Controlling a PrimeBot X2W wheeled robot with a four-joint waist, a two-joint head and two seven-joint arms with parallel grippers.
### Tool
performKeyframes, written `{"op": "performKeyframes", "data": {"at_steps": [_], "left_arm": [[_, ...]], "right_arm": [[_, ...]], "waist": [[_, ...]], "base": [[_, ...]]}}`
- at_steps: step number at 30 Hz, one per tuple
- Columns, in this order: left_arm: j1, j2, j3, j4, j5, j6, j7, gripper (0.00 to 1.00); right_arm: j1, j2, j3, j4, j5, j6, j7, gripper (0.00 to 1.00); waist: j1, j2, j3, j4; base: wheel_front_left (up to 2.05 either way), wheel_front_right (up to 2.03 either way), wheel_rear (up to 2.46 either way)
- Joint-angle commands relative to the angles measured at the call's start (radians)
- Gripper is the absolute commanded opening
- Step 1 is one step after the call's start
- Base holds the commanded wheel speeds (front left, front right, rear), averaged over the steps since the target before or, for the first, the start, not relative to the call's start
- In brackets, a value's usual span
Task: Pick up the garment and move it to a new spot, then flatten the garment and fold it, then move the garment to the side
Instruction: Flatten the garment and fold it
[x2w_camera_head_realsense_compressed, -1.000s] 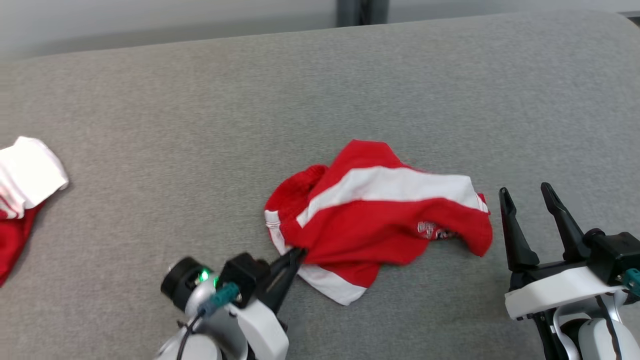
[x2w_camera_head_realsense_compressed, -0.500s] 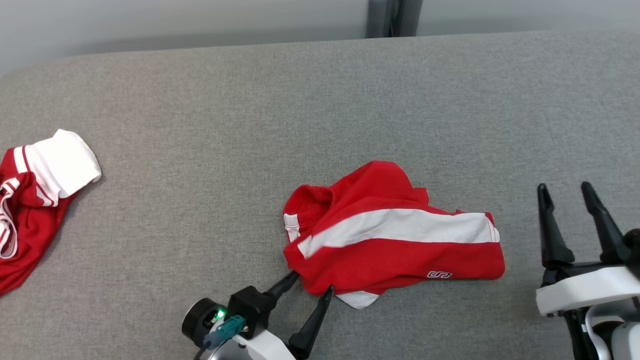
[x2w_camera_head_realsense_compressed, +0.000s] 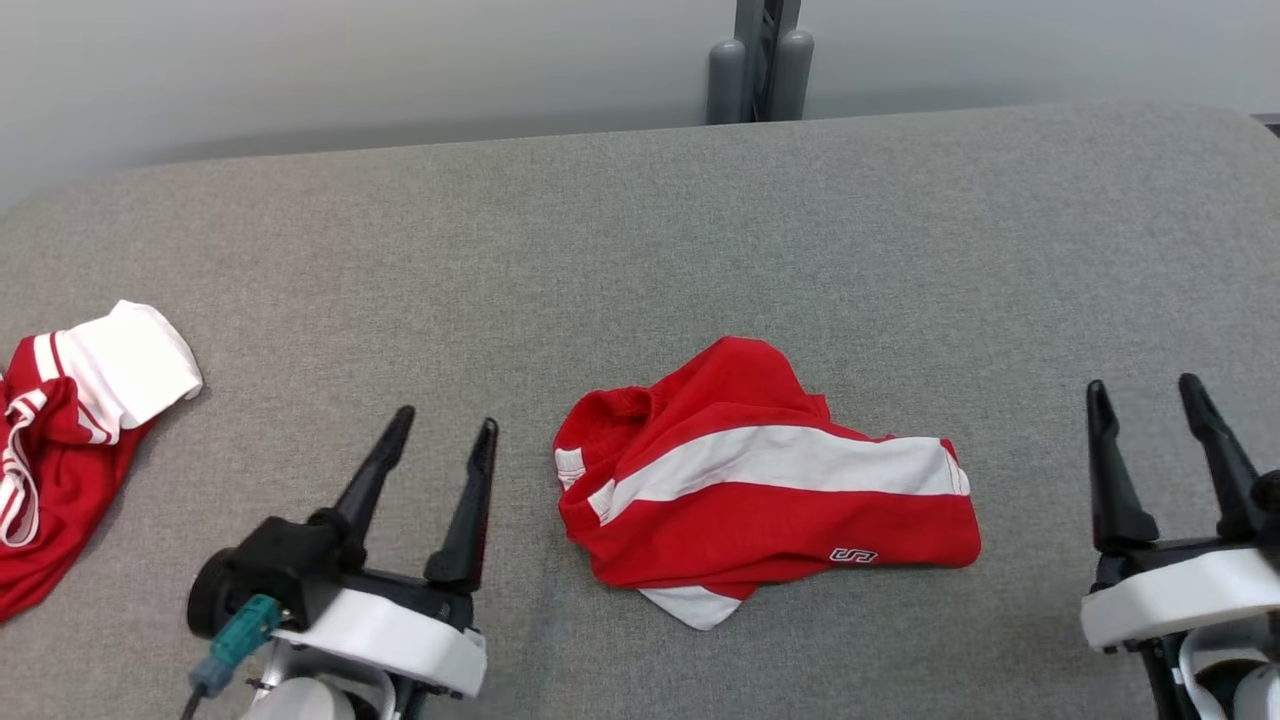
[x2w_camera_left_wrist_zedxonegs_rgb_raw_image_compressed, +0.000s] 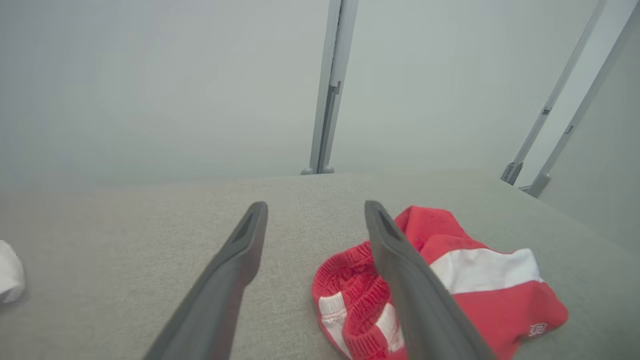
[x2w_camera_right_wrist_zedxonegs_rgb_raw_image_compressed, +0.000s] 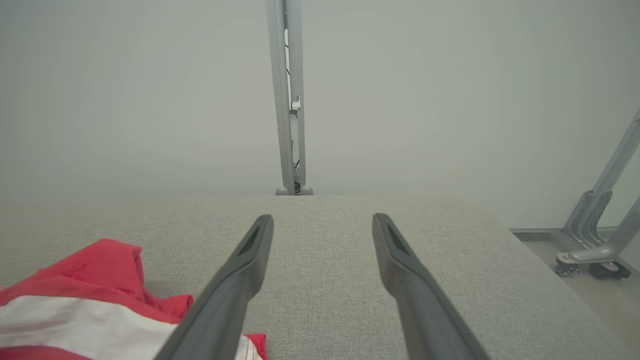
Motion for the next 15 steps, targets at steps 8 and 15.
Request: {"op": "performKeyframes", "data": {"at_steps": [8,15], "left_arm": [[0.072,0.071,0.118,-0.008,0.006,0.028,-0.007,1.00],[0.135,0.102,0.138,-0.003,0.004,0.029,-0.007,1.00]], "right_arm": [[0.034,-0.004,0.091,0.013,-0.014,0.000,0.013,1.00],[0.058,-0.004,0.126,0.033,-0.006,0.000,0.010,1.00]], "waist": [[0.0000,0.0000,-0.042,0.007],[0.0000,0.0000,-0.070,0.009]], "base": [[0.00,0.00,0.00],[0.00,0.00,0.00]]}}
